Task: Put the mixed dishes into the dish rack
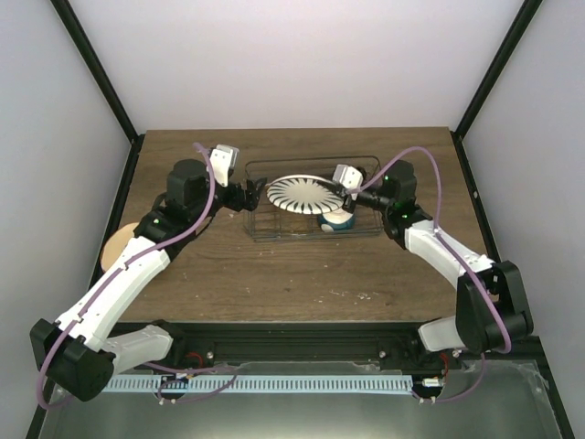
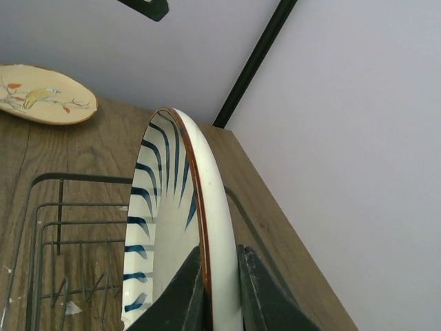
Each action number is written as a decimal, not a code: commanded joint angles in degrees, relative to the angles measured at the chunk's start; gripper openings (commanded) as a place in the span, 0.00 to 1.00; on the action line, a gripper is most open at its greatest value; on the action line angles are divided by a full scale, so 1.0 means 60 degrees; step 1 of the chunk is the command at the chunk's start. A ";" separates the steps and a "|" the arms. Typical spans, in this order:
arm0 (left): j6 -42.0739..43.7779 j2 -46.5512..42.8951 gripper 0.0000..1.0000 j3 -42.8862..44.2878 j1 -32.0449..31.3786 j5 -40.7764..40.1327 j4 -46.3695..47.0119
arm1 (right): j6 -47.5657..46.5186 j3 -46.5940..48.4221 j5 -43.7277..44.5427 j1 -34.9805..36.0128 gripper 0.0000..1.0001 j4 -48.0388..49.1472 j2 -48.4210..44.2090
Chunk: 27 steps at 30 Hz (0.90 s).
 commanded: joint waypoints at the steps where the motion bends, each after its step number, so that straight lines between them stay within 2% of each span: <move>1: -0.0024 0.0048 1.00 -0.0091 0.0054 0.0150 0.0308 | -0.1196 0.0146 -0.0401 0.0217 0.01 0.1861 -0.0131; 4: -0.0017 0.0059 1.00 -0.0136 0.0054 0.0165 0.0363 | -0.1426 -0.0233 -0.0577 0.0256 0.01 0.2581 -0.0142; 15: -0.0025 0.0163 1.00 -0.0197 0.0110 0.0245 0.0445 | -0.2331 -0.0558 -0.0702 0.0359 0.01 0.3264 0.0056; 27: -0.0026 0.0181 1.00 -0.0256 0.0149 0.0225 0.0501 | -0.2946 -0.0569 -0.0785 0.0575 0.01 0.3339 0.0712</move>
